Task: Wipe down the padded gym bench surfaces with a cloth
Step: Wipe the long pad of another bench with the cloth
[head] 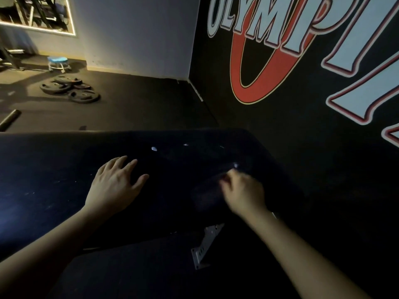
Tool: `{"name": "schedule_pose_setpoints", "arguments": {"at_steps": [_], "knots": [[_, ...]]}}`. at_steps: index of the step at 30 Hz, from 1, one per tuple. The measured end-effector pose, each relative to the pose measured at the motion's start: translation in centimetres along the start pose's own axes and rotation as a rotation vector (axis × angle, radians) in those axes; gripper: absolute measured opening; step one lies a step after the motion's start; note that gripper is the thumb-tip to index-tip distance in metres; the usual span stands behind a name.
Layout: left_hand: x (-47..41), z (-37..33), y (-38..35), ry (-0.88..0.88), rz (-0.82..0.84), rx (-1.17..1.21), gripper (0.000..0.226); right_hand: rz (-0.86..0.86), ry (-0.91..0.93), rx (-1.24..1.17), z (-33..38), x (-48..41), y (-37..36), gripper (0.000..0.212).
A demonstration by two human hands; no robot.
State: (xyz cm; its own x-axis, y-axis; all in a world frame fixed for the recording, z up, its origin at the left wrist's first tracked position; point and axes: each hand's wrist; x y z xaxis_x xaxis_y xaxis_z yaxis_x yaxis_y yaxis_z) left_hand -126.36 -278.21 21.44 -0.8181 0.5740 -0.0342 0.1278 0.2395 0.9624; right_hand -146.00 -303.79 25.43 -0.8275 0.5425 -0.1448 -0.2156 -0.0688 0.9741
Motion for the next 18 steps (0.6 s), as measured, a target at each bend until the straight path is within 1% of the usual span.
{"name": "schedule_pose_setpoints", "arguments": {"at_steps": [2,3,5,6,7,9,10,11,12,13,16,17,18], "knots": [[0.0,-0.1,-0.1,0.005,-0.001,-0.002,0.081,-0.012,-0.247,0.079,-4.5,-4.5,1.3,0.026],[0.1,-0.2,-0.2,0.005,-0.013,-0.008,0.081,-0.014,-0.333,0.077,-5.4,-6.2,1.8,0.027],[-0.1,-0.5,-0.1,0.008,-0.02,-0.022,0.084,-0.041,-0.379,0.022,-3.8,-8.1,1.9,0.025],[-0.1,-0.5,-0.1,0.006,-0.019,-0.024,0.085,-0.041,-0.351,-0.031,-1.5,-8.2,1.2,0.025],[-0.1,-0.4,-0.2,0.003,-0.022,-0.023,0.085,-0.014,-0.282,-0.085,1.3,-7.6,0.3,0.024],[-0.1,-0.2,-0.4,0.001,-0.028,-0.021,0.084,0.085,-0.034,-0.145,6.4,-4.5,-1.3,0.022],[-0.1,-0.1,-0.4,-0.002,-0.027,-0.015,0.084,0.118,0.09,-0.137,7.4,-2.7,-1.8,0.022],[0.0,0.0,-0.4,-0.003,-0.028,-0.007,0.083,0.109,0.163,-0.109,7.1,-2.0,-1.9,0.022],[0.0,0.1,-0.5,-0.005,-0.03,-0.001,0.083,0.074,0.157,-0.075,5.6,-2.2,-1.4,0.025],[-0.1,0.1,-0.5,-0.009,-0.03,-0.001,0.083,0.057,0.081,-0.024,3.5,-3.3,-1.0,0.028],[-0.2,0.1,-0.5,-0.009,-0.021,-0.003,0.082,0.016,-0.255,0.083,-3.6,-8.0,0.9,0.031],[-0.2,0.0,-0.5,-0.006,-0.027,-0.005,0.082,-0.005,-0.334,0.079,-4.4,-8.7,1.5,0.031],[-0.2,0.0,-0.5,-0.003,-0.032,-0.009,0.082,-0.036,-0.345,0.07,-3.7,-8.6,1.5,0.03]]}}
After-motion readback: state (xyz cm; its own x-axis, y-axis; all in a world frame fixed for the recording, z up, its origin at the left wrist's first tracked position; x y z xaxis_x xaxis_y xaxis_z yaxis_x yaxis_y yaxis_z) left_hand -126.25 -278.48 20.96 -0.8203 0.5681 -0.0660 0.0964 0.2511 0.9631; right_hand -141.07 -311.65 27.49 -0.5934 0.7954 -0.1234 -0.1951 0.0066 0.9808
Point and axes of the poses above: each hand's wrist, its own x-axis away from the middle knuckle, its own y-axis out of the back of the hand, z = x × y, and after that the axes turned 5 degrees about z, right-handed
